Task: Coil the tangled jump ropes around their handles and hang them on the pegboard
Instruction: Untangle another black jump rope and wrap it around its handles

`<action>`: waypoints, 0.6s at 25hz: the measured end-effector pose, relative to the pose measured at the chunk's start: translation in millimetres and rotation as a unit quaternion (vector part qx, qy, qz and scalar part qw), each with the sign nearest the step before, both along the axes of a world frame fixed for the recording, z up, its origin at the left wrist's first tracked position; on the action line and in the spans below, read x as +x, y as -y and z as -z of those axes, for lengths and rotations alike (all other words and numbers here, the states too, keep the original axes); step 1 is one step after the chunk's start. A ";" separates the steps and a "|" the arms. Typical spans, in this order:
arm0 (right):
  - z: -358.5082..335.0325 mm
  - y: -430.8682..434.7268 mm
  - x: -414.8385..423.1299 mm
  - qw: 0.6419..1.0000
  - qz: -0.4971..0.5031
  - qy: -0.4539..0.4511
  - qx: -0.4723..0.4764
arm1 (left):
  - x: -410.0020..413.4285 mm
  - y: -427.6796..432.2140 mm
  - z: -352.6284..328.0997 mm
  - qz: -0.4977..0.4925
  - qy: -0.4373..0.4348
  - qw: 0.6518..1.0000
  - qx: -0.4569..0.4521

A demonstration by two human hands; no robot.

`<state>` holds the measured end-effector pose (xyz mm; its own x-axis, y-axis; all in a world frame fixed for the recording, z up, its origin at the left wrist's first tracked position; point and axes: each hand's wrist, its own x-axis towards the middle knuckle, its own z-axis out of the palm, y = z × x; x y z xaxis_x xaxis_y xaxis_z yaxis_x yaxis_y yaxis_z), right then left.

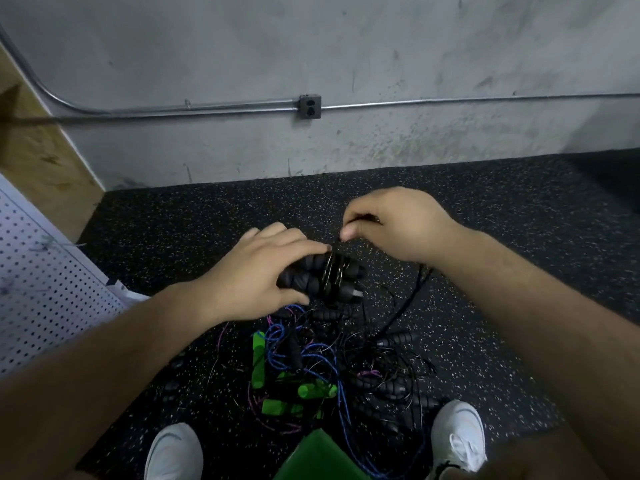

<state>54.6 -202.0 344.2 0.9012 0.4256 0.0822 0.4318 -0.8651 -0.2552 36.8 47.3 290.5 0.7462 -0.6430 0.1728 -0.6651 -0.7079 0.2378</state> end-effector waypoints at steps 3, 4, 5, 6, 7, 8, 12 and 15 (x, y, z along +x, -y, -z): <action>28.9 10.1 7.8 0.980 -0.009 -0.091 0.177 | -8.7 1.9 -14.9 0.013 -0.075 0.993 -0.089; 33.2 7.6 5.9 0.955 -0.009 -0.138 0.263 | -11.1 1.9 -19.1 0.015 -0.095 0.990 -0.107; 37.3 1.9 0.9 0.916 0.001 -0.197 0.349 | -12.6 1.7 -22.2 0.011 -0.108 0.987 -0.119; 41.6 -4.9 -5.9 0.886 0.024 -0.254 0.387 | -12.3 1.4 -24.3 0.000 -0.108 0.986 -0.127; 46.8 -12.2 -11.6 0.889 0.046 -0.272 0.364 | -10.3 1.3 -24.8 -0.020 -0.093 0.987 -0.129; 55.4 -20.3 -16.1 0.918 0.053 -0.263 0.292 | -7.0 1.1 -24.5 -0.048 -0.059 0.989 -0.126; 71.5 -54.7 -33.5 0.941 0.030 -0.288 0.176 | 10.0 -3.0 -15.7 -0.142 0.066 0.986 -0.060; 58.1 -70.7 -44.1 0.916 0.036 -0.345 0.199 | 20.0 -9.2 -8.2 -0.171 0.081 0.982 -0.028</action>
